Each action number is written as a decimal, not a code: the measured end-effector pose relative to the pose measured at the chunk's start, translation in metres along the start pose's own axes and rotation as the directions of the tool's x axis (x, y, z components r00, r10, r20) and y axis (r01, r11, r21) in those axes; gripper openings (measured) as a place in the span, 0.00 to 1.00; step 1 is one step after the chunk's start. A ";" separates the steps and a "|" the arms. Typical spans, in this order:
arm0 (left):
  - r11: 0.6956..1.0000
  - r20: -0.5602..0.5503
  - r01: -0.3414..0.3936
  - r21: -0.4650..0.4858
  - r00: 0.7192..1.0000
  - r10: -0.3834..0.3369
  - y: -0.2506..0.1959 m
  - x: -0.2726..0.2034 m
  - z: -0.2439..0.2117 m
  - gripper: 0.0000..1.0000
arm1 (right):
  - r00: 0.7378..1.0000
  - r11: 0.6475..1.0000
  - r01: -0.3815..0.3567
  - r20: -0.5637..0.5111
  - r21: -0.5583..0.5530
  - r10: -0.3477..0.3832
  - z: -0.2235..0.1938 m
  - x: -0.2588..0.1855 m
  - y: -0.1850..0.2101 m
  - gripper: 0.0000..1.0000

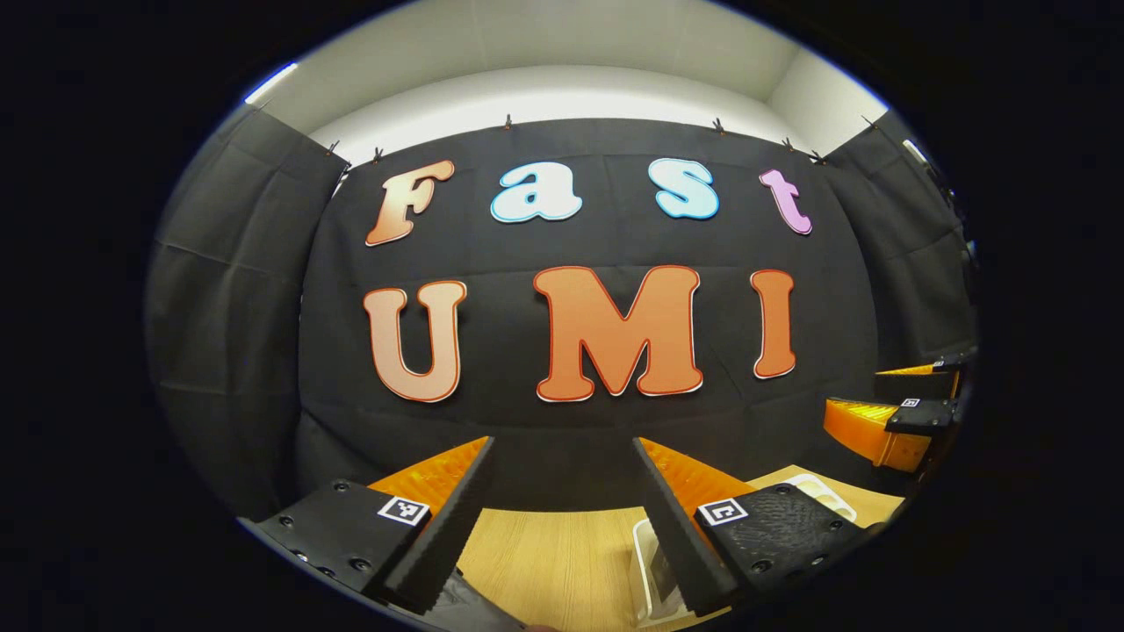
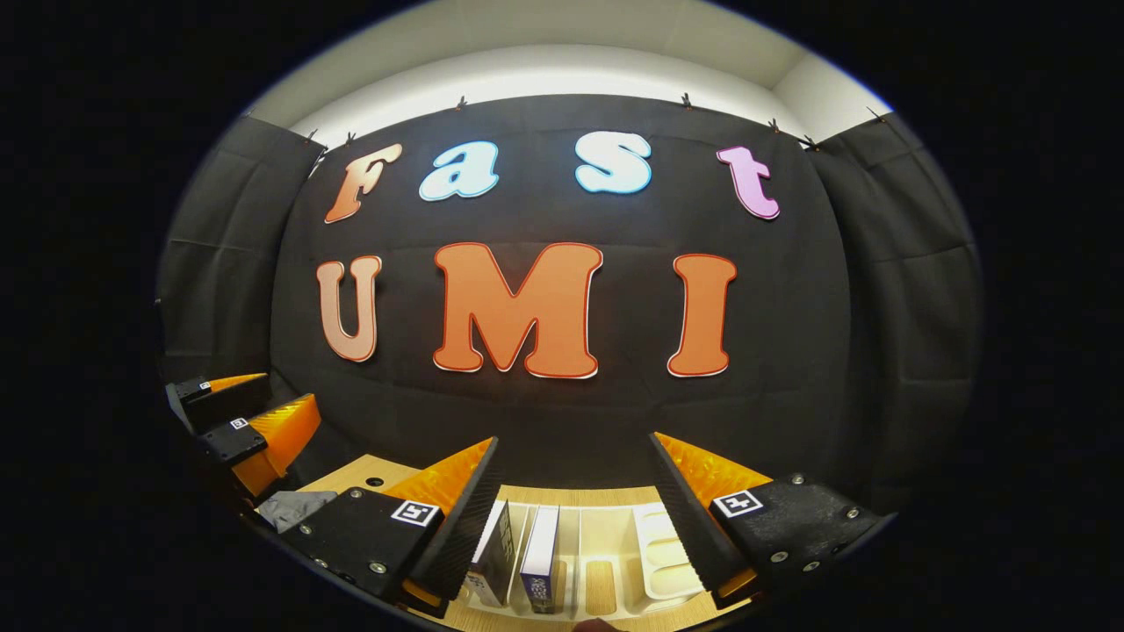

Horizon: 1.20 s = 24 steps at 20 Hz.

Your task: Open the schoolbag, grab two books from the bookshelf and put them into the schoolbag.

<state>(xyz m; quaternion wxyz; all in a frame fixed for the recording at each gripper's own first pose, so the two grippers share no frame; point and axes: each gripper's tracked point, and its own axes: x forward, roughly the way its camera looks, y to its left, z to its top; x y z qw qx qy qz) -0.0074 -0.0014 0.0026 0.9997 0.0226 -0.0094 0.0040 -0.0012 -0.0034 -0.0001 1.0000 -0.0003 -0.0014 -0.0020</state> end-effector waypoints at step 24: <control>0.950 -0.141 -0.019 0.310 0.988 0.066 0.000 -0.041 -0.086 0.95 | 0.999 1.000 0.002 -0.032 -0.024 -0.003 -0.020 0.007 -0.036 0.97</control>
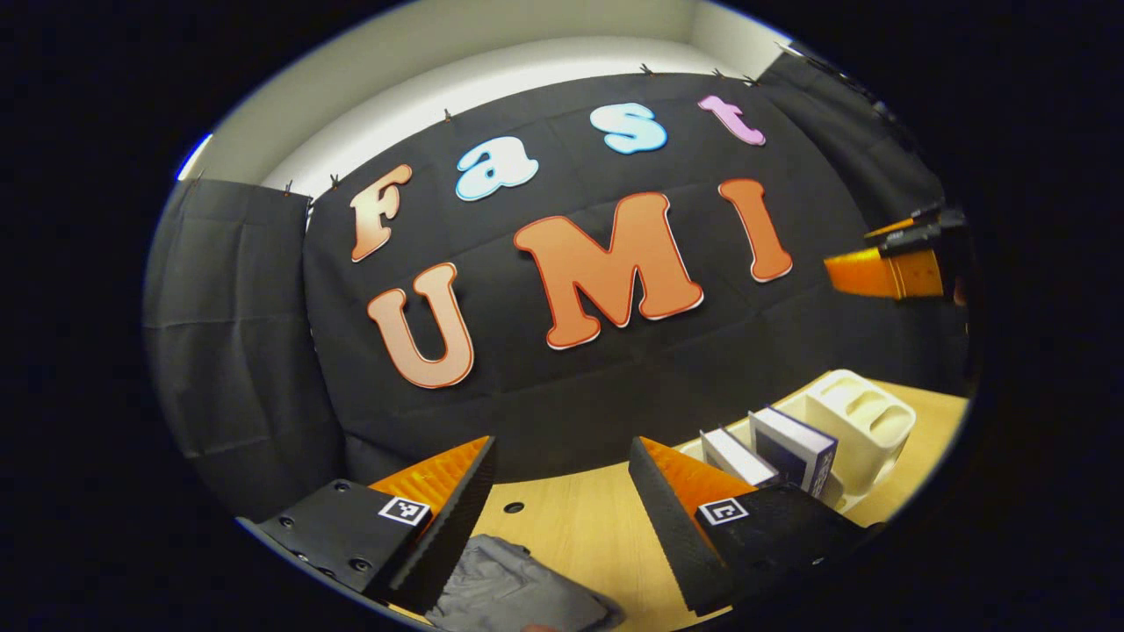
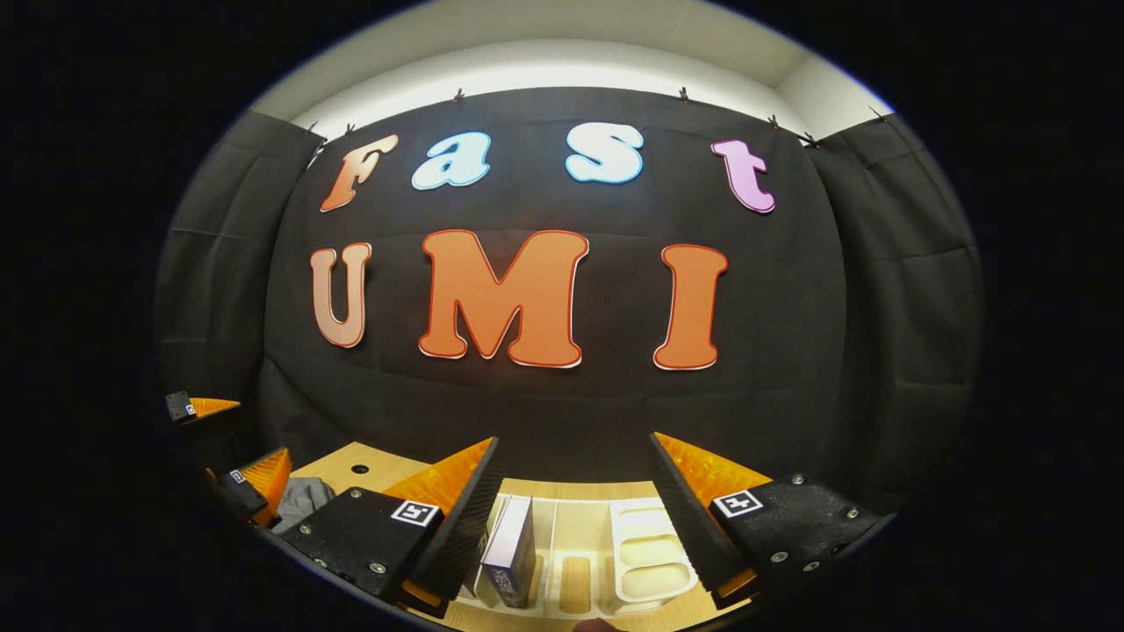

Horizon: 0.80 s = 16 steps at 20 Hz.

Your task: Open the schoolbag, grab two books from the bookshelf and put them into the schoolbag.

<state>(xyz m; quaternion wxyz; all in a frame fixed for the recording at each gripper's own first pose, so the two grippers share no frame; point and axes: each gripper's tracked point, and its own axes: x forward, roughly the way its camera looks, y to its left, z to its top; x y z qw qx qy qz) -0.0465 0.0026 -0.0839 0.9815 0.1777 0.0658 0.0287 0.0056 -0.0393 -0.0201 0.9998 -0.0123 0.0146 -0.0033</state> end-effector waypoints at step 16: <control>0.858 -0.296 0.067 0.508 0.950 0.101 -0.010 -0.046 -0.186 0.96 | 0.991 0.991 -0.130 -0.044 0.005 0.130 -0.031 0.033 -0.012 0.97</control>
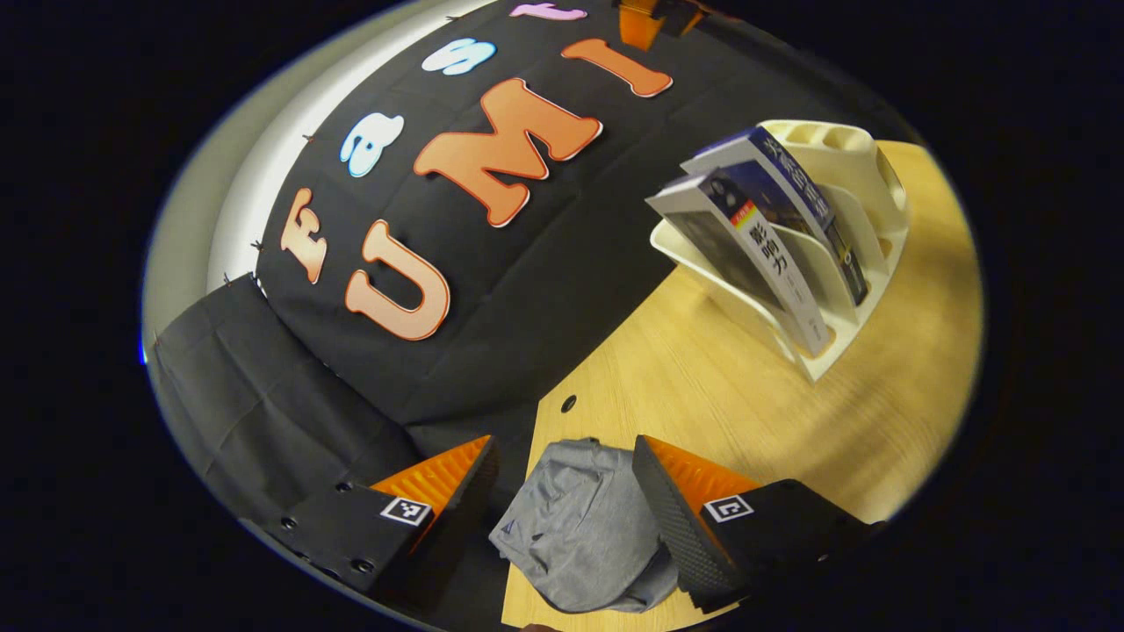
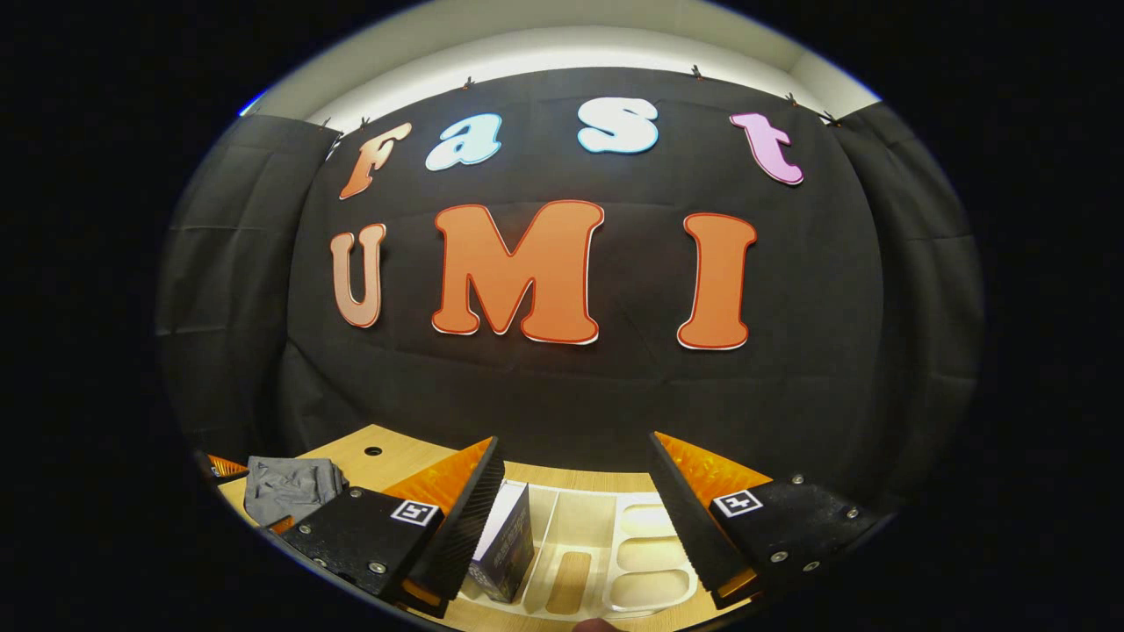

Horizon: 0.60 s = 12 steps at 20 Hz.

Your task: Open the schoolbag, grab two books from the bookshelf and put them into the schoolbag.

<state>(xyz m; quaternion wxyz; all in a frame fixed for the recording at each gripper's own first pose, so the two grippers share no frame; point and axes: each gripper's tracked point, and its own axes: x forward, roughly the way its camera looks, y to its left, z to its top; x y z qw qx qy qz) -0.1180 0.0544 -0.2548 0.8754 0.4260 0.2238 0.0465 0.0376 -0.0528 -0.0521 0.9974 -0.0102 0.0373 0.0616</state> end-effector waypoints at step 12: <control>0.969 -0.200 0.091 0.231 0.979 -0.044 -0.054 -0.002 -0.089 0.95 | 1.000 1.000 -0.024 0.008 0.013 0.024 -0.003 0.018 -0.013 0.97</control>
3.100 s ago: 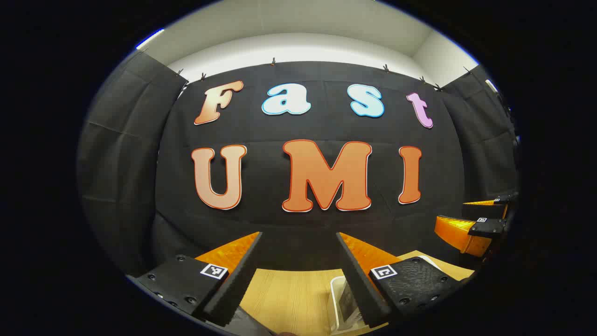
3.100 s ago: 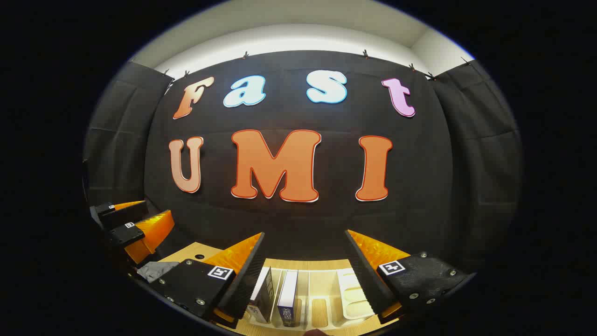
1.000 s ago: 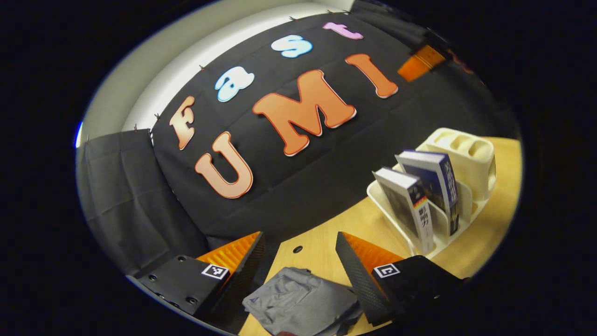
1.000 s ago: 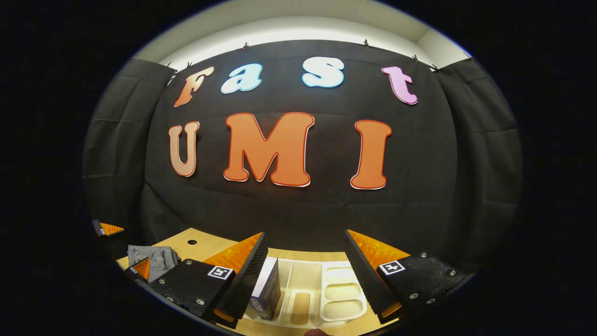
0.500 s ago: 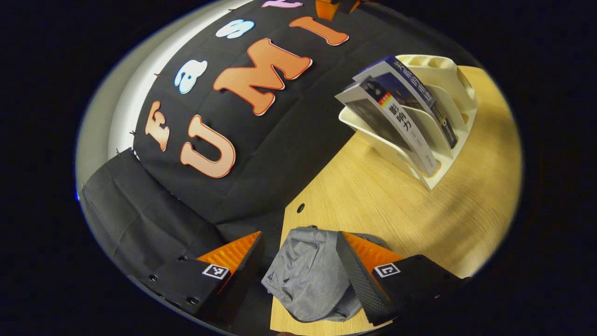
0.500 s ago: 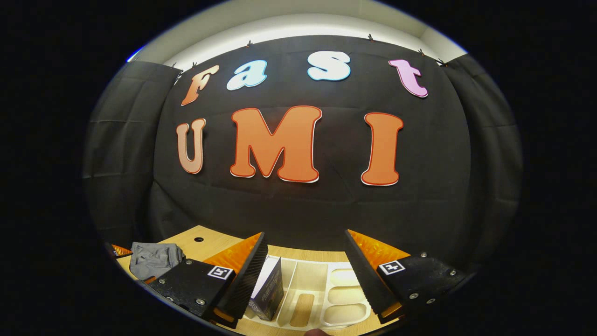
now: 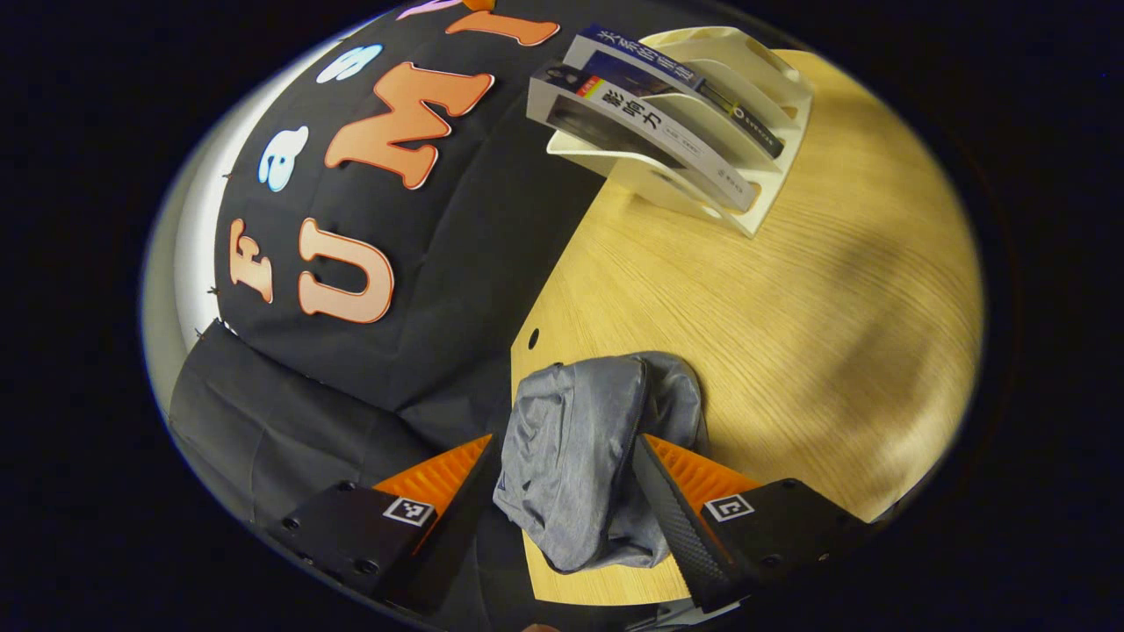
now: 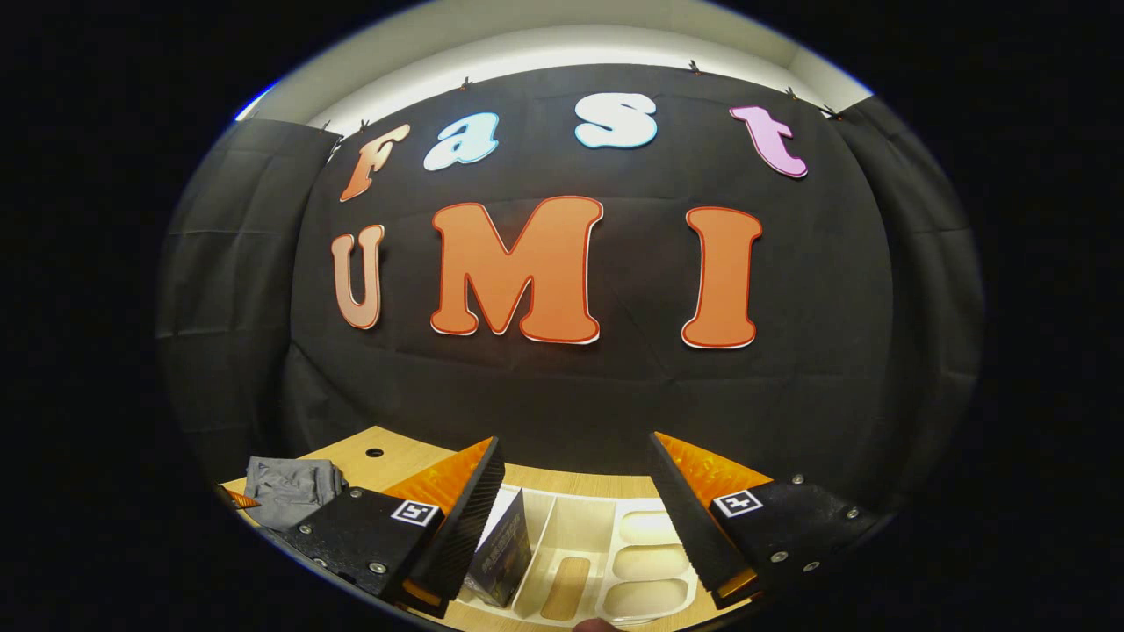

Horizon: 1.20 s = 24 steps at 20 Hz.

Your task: Open the schoolbag, grab two books from the bookshelf and put them into the schoolbag.

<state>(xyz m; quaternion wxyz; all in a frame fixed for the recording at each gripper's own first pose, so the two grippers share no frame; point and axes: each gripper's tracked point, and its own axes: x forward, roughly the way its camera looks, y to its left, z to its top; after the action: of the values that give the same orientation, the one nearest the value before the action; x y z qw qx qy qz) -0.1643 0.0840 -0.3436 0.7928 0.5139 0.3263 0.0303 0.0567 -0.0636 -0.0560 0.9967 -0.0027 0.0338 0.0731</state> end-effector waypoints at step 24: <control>0.988 0.061 -0.012 -0.154 0.998 0.021 0.125 0.087 -0.044 0.09 | 0.966 0.965 0.254 0.061 -0.065 -0.250 0.037 -0.017 0.021 0.97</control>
<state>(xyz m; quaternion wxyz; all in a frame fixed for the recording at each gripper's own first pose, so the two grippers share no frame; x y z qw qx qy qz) -0.0845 0.2109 -0.2926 0.8397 0.4546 0.2936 0.0458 0.0395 -0.0454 -0.0184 0.9977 -0.0411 0.0043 -0.0531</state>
